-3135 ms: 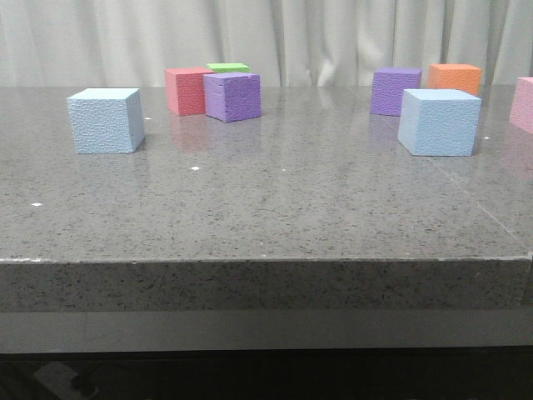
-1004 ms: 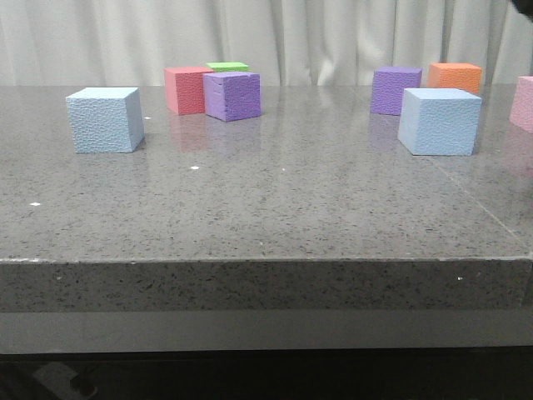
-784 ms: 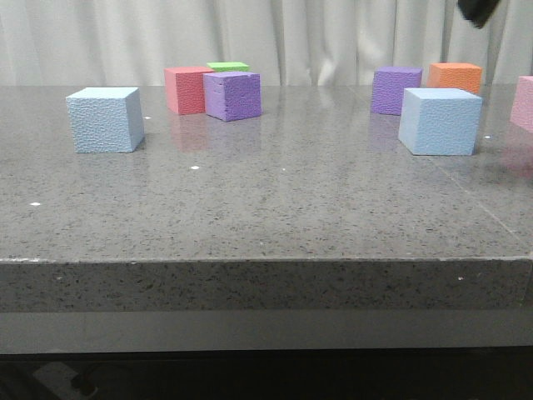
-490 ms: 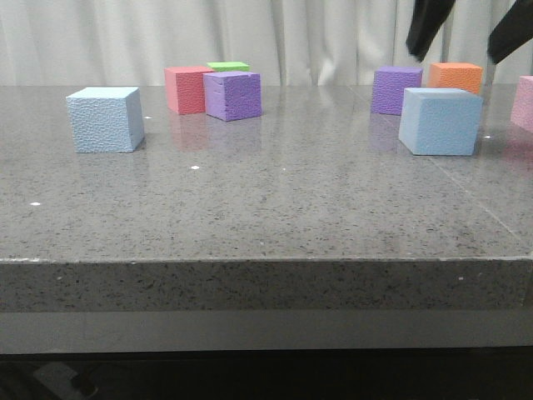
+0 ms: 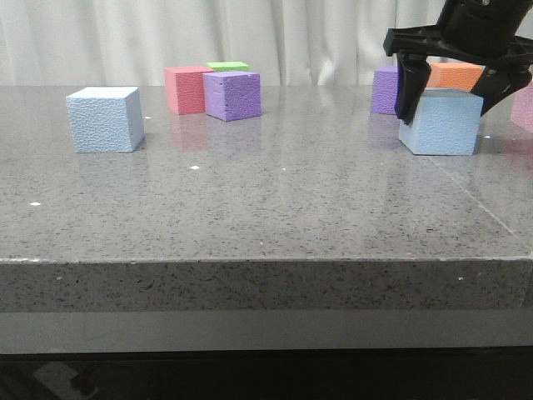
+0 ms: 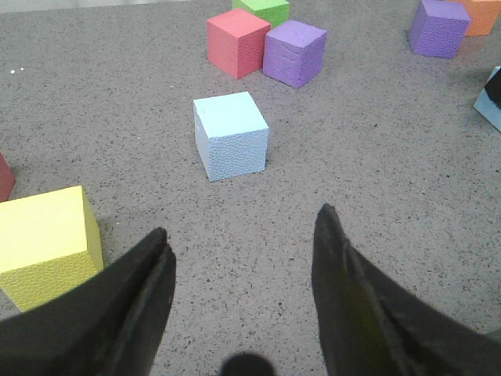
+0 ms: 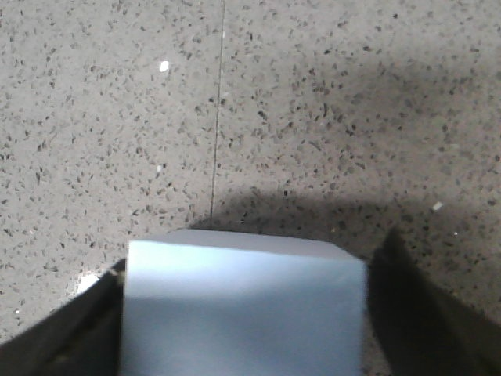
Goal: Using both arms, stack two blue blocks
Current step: 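Lower the right gripper onto the light-blue cube near it and close, then carry the light-blue cube toward the table centre and set it down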
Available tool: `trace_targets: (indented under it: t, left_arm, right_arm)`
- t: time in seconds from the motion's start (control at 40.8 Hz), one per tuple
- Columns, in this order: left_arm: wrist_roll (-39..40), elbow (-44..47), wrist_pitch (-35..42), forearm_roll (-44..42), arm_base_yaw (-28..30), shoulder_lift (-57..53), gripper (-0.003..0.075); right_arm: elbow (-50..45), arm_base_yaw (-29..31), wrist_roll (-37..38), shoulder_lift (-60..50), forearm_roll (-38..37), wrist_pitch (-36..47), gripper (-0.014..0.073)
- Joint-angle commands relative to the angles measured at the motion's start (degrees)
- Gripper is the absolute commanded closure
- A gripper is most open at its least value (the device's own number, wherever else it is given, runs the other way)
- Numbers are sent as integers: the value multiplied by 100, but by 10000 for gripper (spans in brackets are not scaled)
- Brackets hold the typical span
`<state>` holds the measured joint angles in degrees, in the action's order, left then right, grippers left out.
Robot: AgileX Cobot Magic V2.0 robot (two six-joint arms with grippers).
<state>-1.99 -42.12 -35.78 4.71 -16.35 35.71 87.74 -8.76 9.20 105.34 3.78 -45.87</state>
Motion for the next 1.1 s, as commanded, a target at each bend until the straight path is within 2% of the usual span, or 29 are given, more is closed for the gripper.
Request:
trace_targets:
  t: [0.0, 0.196, 0.318, 0.588, 0.686, 0.98, 1.078]
  left_arm:
    - [51, -175, 518, 59, -39, 53, 323]
    - [51, -175, 533, 59, -39, 53, 323]
    - [51, -175, 547, 68, -39, 53, 323]
    - [51, -175, 547, 68, -39, 53, 323]
    - [51, -175, 547, 68, -39, 53, 323]
    - [51, -175, 547, 68, -39, 53, 323]
    - [51, -175, 547, 68, -39, 53, 323]
  right_arm:
    - [226, 0, 30, -299, -52, 149, 157]
    - [436, -322, 30, -563, -91, -118, 153]
    - [711, -878, 81, -604, -340, -341, 155]
    - [1273, -1986, 1940, -229, -1846, -436, 155]
    - [1544, -2287, 2354, 26, -2194, -505, 155]
    - [2050, -2565, 3011, 727, -2363, -646, 153]
    - [2056, -2565, 3030, 837, -2316, -645, 106]
